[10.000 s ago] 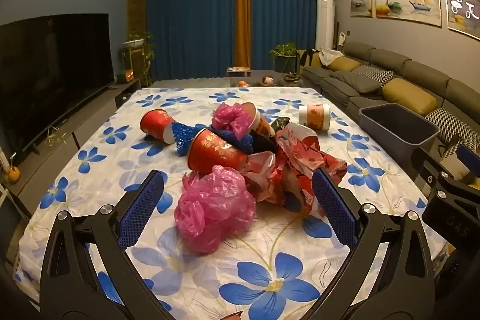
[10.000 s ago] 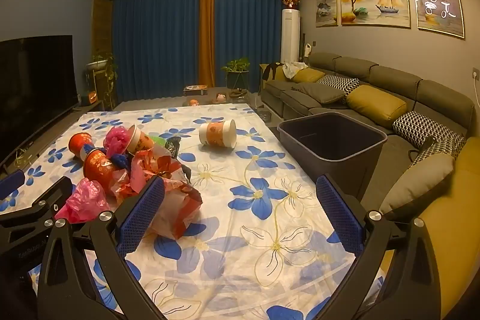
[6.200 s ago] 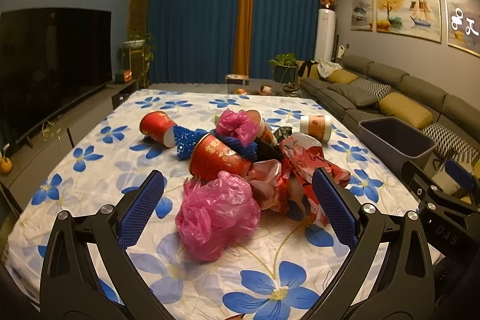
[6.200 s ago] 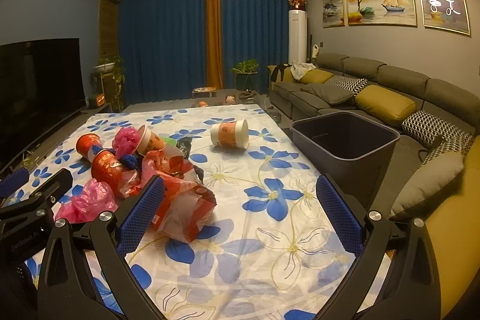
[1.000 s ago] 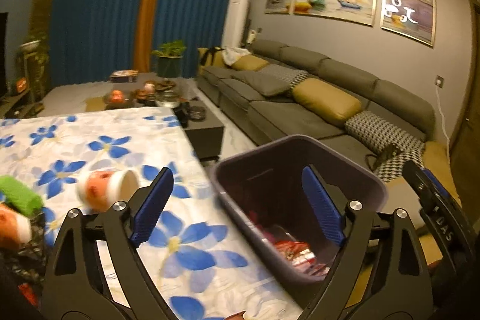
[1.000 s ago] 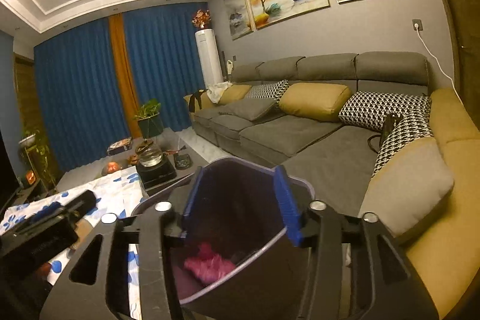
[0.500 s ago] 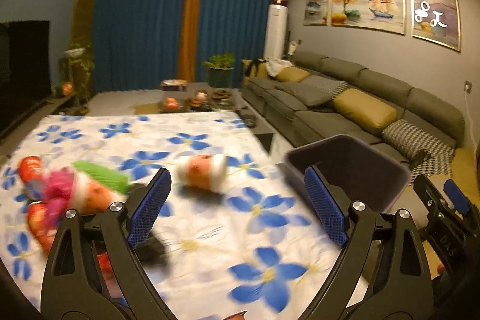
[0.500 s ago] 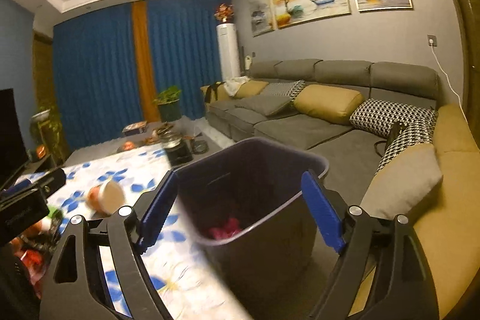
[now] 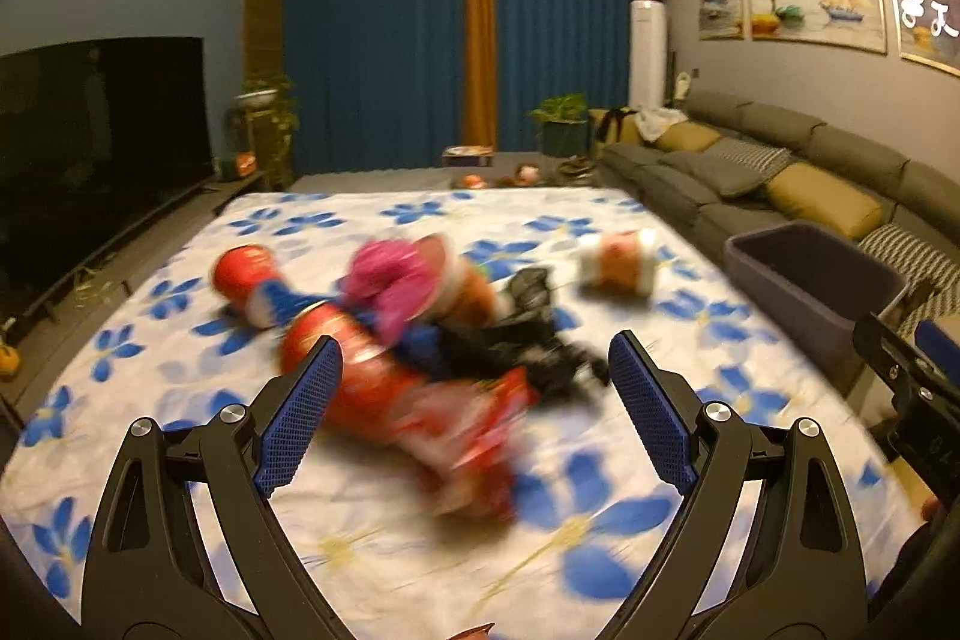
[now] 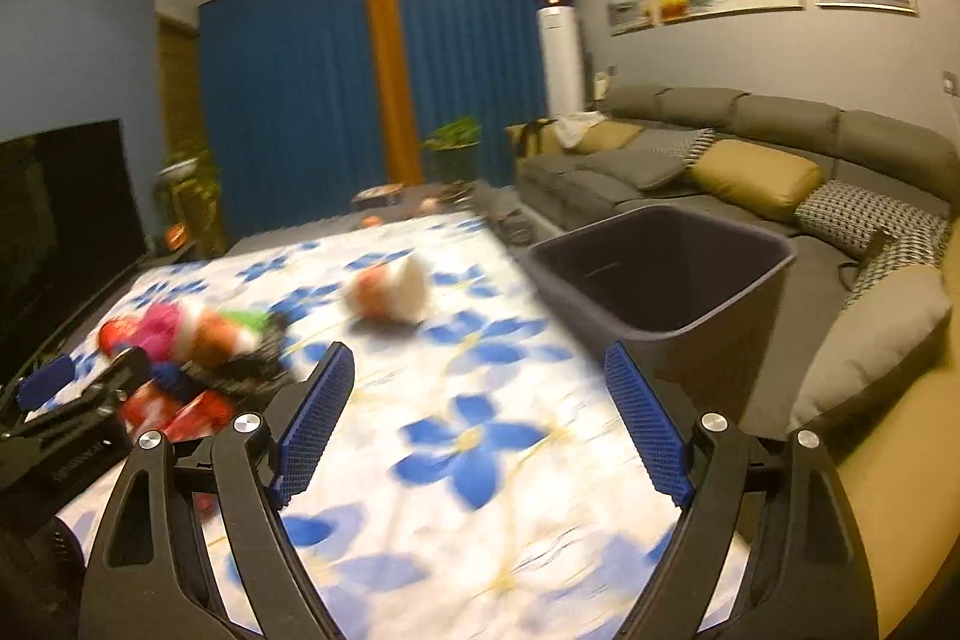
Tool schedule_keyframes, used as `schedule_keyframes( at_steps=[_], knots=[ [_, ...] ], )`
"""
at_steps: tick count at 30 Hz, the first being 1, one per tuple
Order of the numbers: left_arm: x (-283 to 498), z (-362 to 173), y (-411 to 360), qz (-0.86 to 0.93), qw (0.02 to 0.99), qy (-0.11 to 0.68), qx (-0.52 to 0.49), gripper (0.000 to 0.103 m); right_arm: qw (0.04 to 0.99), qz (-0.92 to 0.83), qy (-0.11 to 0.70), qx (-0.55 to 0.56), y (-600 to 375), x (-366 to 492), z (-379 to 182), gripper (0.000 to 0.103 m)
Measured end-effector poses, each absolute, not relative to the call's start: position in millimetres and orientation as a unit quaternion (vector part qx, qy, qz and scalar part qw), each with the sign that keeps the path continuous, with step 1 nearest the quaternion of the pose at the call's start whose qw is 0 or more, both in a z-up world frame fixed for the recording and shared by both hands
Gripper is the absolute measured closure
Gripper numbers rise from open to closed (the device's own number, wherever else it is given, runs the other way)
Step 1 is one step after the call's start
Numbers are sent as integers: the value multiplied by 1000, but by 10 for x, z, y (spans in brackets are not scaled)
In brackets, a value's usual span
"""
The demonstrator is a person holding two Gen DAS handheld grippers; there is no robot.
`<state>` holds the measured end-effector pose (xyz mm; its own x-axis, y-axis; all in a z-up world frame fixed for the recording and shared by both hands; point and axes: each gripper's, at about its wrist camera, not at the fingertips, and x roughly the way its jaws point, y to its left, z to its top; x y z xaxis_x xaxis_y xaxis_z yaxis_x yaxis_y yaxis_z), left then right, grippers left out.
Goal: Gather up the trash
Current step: 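Move both open tools back over the trash pile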
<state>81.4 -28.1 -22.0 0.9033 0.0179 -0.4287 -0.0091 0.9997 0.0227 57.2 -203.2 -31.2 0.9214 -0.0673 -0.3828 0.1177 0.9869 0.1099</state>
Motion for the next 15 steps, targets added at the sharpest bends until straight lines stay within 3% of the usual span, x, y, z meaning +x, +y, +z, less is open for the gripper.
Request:
schedule_keyframes(
  at_steps=[15],
  knots=[
    [541, -285, 416, 46, 974, 219, -25, 14, 979, 3, 204, 18, -1199, 550, -350, 20]
  ],
)
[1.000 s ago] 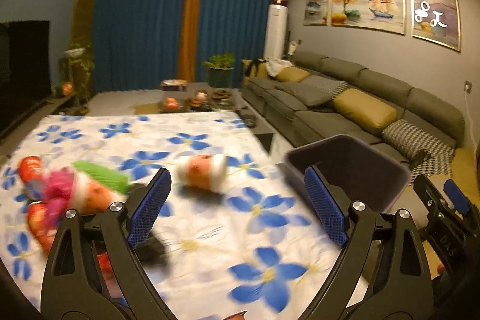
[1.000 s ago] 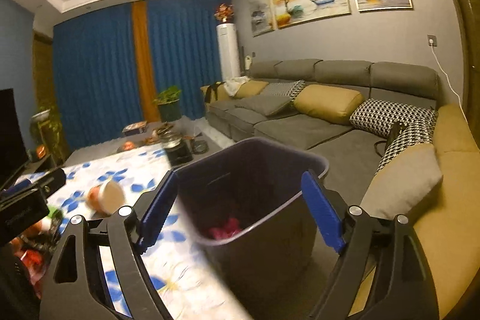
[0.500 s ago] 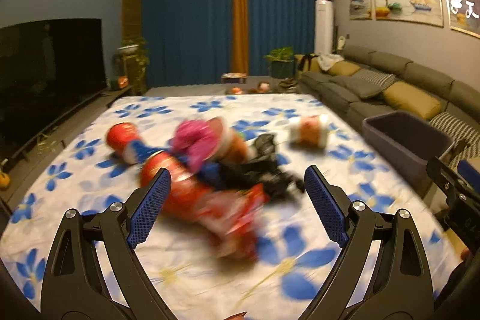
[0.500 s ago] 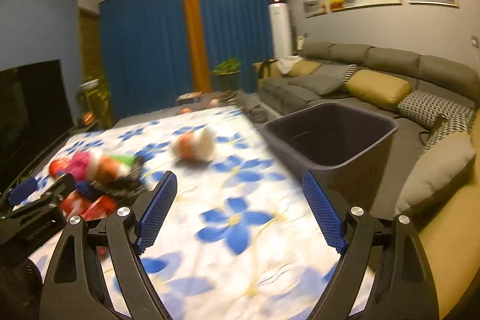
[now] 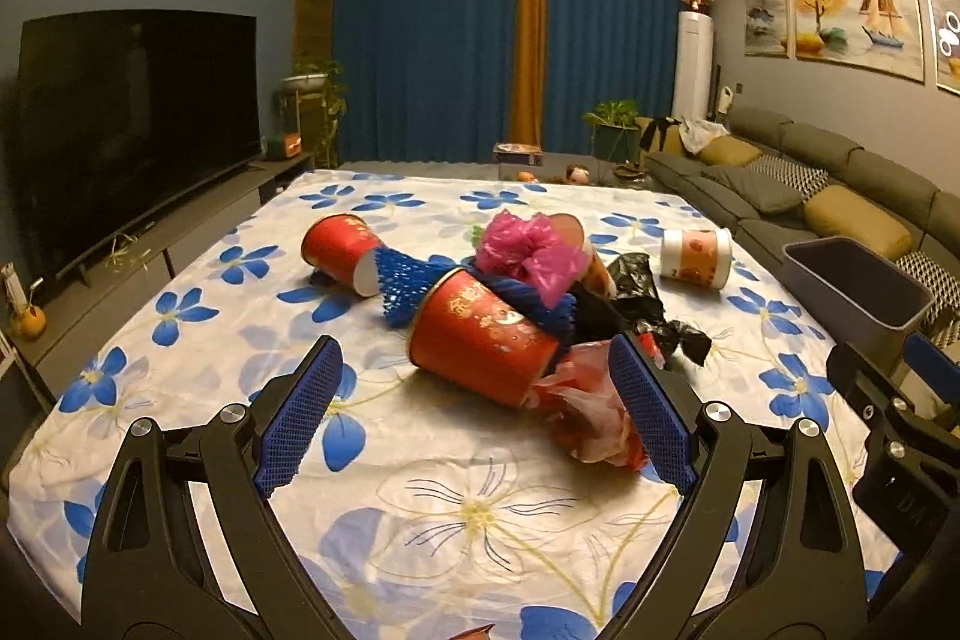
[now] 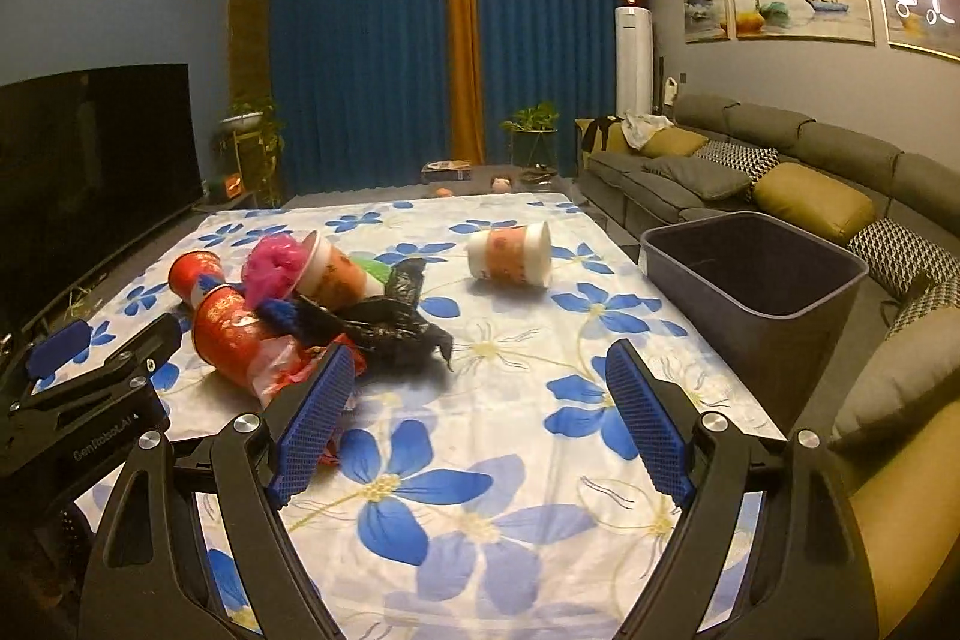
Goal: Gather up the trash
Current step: 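Move both open tools back over the trash pile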
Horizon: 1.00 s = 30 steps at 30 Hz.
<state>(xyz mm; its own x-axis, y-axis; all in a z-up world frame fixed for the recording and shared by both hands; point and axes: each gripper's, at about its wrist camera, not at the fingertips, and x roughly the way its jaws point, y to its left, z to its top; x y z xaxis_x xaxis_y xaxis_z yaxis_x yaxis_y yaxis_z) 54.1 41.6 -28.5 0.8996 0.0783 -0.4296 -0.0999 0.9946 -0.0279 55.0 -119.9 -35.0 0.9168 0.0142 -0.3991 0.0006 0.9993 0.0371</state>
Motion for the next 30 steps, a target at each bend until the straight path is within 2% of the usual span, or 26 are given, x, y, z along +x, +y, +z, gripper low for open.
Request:
schedule_keyframes(
  at_steps=[21, 30],
  knots=[
    [598, -284, 655, 72, 973, 216, -38, 14, 975, 28, 219, 5, -875, 769, -460, 20],
    [617, -296, 911, 97, 971, 212, -51, 14, 966, 56, 251, 3, -633, 1006, -602, 20]
  ],
)
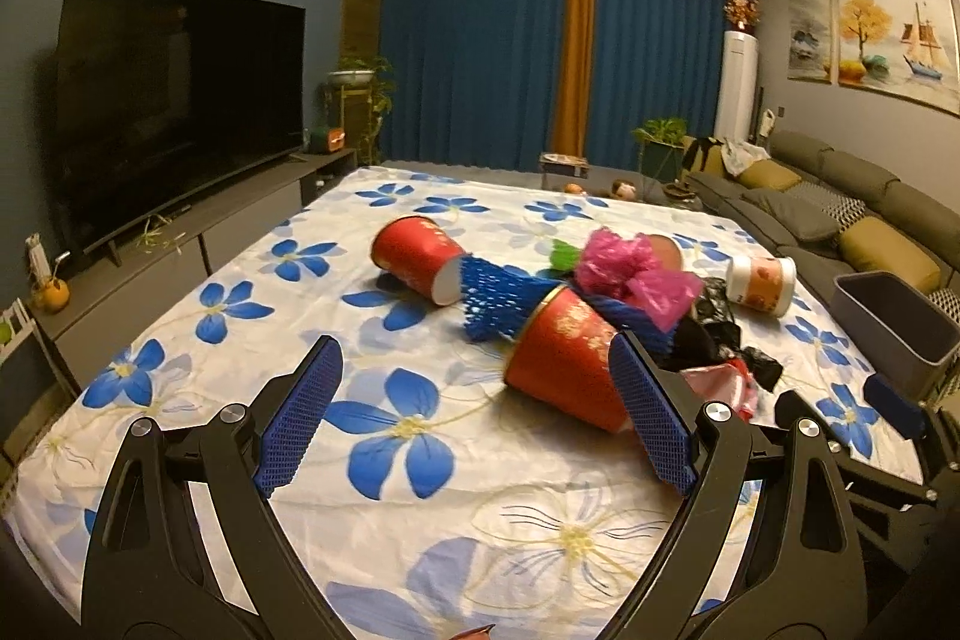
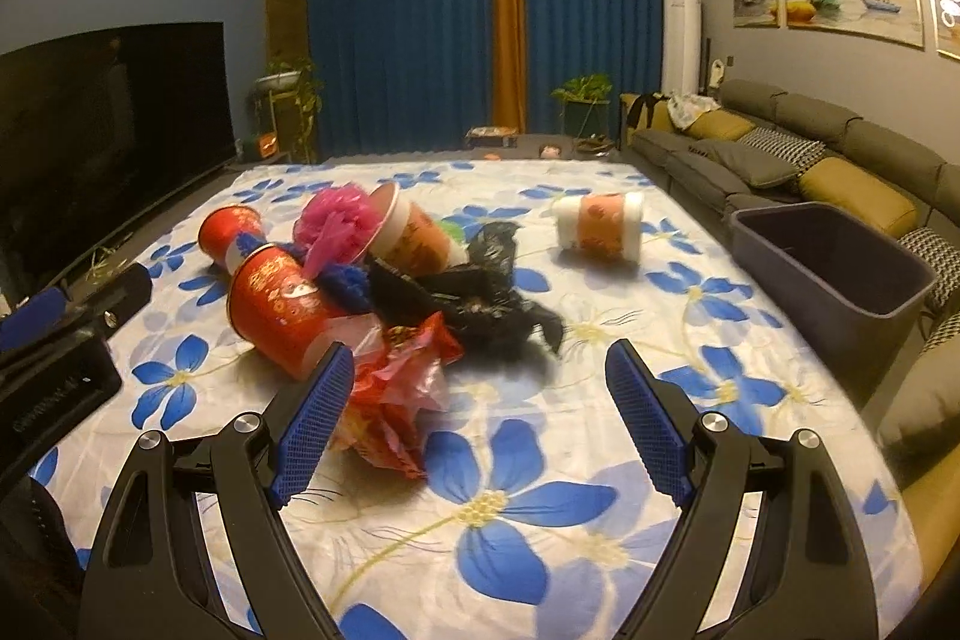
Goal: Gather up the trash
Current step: 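Move both open tools back over the trash pile, then grasp the small clear-and-red plastic bag with the right tool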
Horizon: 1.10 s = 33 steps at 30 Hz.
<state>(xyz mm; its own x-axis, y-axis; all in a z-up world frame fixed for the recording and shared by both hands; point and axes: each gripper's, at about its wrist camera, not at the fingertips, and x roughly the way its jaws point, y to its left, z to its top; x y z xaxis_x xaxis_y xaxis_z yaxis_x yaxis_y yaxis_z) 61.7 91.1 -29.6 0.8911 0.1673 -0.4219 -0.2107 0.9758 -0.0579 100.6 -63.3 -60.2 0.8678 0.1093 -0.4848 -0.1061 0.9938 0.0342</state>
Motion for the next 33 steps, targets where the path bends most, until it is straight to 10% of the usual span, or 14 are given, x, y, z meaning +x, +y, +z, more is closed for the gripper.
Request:
schedule_keyframes(
  at_steps=[10, 24, 33],
  knots=[
    [676, -323, 1120, 111, 968, 216, -61, 14, 958, 81, 276, -9, -357, 1263, -685, 26],
    [771, -371, 1062, 97, 967, 231, -53, 14, 951, 111, 286, -33, -278, 1312, -730, 89],
    [794, -364, 978, 88, 967, 233, -54, 14, 955, 114, 274, 11, -595, 1189, -627, 93]
  ],
)
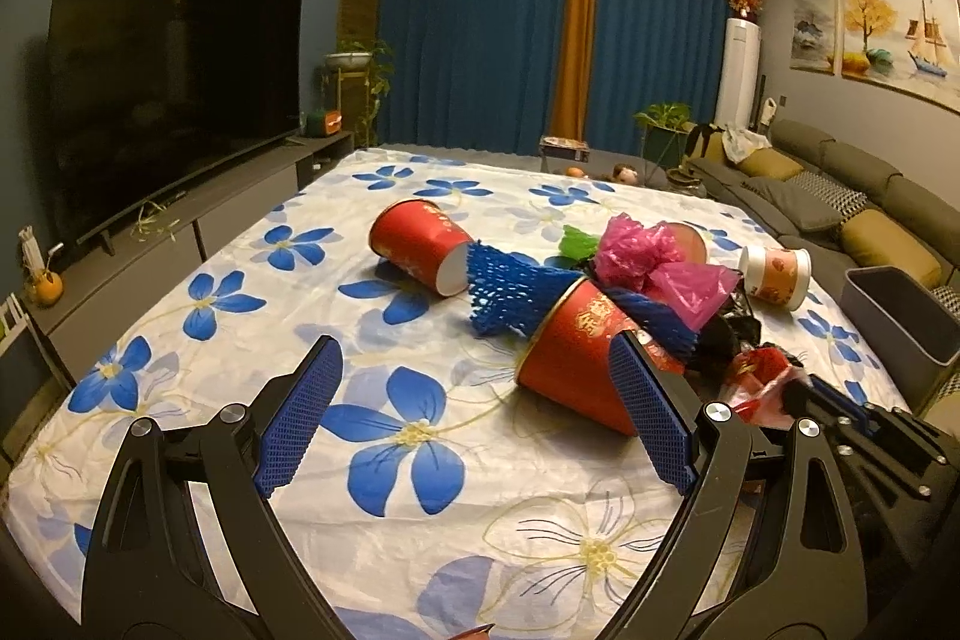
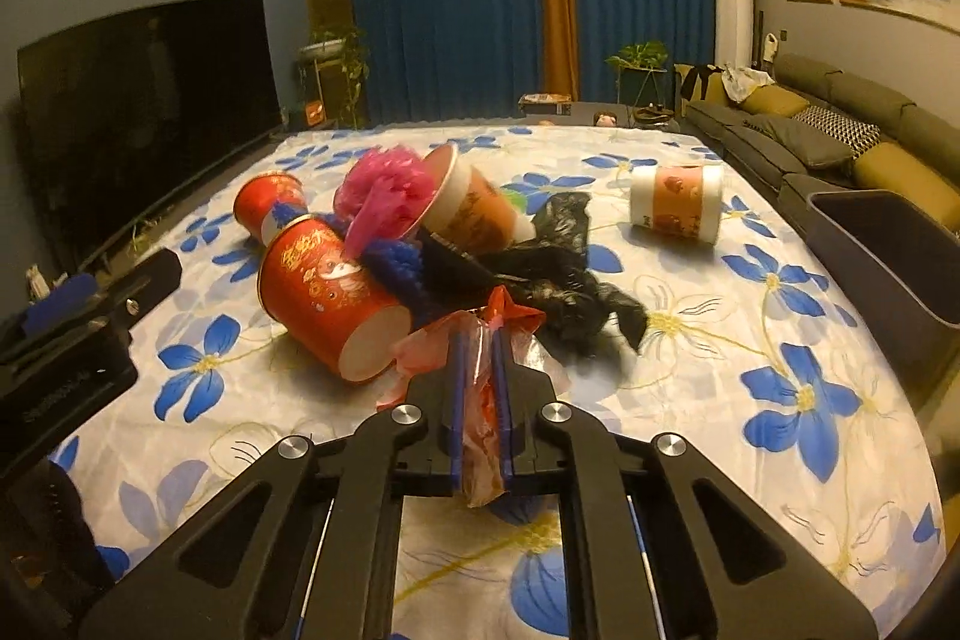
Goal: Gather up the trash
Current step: 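Grasp the small clear-and-red plastic bag with the right tool, then grasp the pink ribbon bow with the left tool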
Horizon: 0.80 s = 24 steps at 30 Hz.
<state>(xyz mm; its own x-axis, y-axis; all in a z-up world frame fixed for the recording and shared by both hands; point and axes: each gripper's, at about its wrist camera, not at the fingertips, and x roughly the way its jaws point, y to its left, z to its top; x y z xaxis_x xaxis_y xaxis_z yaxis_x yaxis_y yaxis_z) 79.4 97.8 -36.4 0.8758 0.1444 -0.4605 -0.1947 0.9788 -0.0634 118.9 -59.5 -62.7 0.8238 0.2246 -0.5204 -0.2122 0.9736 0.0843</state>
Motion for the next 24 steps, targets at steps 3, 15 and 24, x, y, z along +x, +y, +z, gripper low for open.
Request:
schedule_keyframes(
  at_steps=[3, 15, 24],
  knots=[
    [788, -341, 913, 78, 969, 227, -50, 14, 959, 108, 260, 22, -717, 1113, -545, 93],
    [1089, -297, 475, 2, 974, 222, -49, 14, 965, 87, 243, 51, -1022, 1012, -457, 93],
    [1483, -420, 256, -23, 963, 266, -38, 60, 965, 80, 241, 64, -1180, 998, -464, 93]
  ],
)
